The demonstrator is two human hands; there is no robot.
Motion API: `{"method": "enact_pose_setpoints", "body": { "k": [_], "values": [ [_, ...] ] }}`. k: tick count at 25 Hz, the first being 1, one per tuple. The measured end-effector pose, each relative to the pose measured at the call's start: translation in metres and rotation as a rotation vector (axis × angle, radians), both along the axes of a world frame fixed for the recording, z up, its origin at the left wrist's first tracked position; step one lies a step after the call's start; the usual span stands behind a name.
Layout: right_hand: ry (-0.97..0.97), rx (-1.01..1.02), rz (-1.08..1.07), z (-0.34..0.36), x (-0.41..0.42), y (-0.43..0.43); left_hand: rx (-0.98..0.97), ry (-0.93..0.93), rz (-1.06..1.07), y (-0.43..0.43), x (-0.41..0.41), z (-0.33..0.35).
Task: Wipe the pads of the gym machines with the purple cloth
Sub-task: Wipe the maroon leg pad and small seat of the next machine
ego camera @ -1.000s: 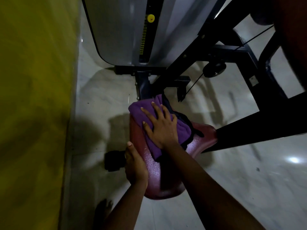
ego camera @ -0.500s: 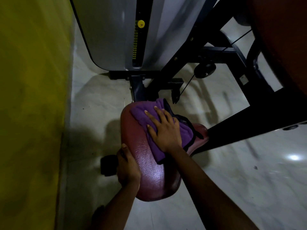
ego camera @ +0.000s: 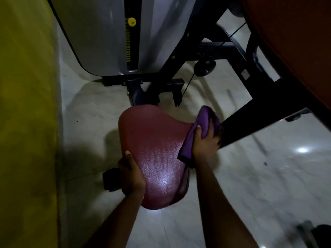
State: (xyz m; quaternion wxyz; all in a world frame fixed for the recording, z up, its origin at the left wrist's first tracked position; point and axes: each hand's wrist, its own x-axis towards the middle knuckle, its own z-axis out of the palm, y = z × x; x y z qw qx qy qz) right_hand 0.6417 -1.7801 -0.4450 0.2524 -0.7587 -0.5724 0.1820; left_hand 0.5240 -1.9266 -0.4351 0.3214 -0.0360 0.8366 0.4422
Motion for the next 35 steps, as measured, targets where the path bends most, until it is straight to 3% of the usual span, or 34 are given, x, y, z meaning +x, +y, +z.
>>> {"method": "enact_pose_setpoints", "body": {
  "k": [4,10,13,15,19,22,25,30,35],
  "values": [
    [0.156,-0.025,-0.089,-0.003,-0.01,-0.036,-0.003,0.015,0.011,0.0,0.001,0.004],
    [0.273,-0.077,0.26,-0.017,0.016,-0.125,0.01,0.012,0.017,-0.001,0.003,-0.002],
    [0.406,-0.071,0.175,-0.016,0.011,-0.085,0.022,0.03,0.02,-0.002,0.004,-0.006],
    [0.387,-0.054,0.106,-0.015,0.006,-0.07,0.03,0.036,0.04,-0.002,0.006,-0.009],
    [0.361,-0.004,0.158,-0.029,0.016,-0.122,0.055,0.017,0.047,-0.005,0.007,-0.009],
    [0.161,0.019,0.179,-0.034,0.009,-0.16,0.119,-0.064,0.062,-0.007,0.004,-0.003],
    [-0.12,0.069,0.303,-0.035,0.004,-0.193,0.318,-0.321,0.208,-0.016,-0.001,0.006],
    [-0.605,0.24,0.829,-0.032,0.014,-0.203,0.463,-0.454,0.303,-0.046,-0.015,0.005],
    [-0.704,0.373,1.307,-0.012,-0.019,-0.16,0.508,-0.491,0.411,-0.063,-0.033,-0.001]
  ]
}}
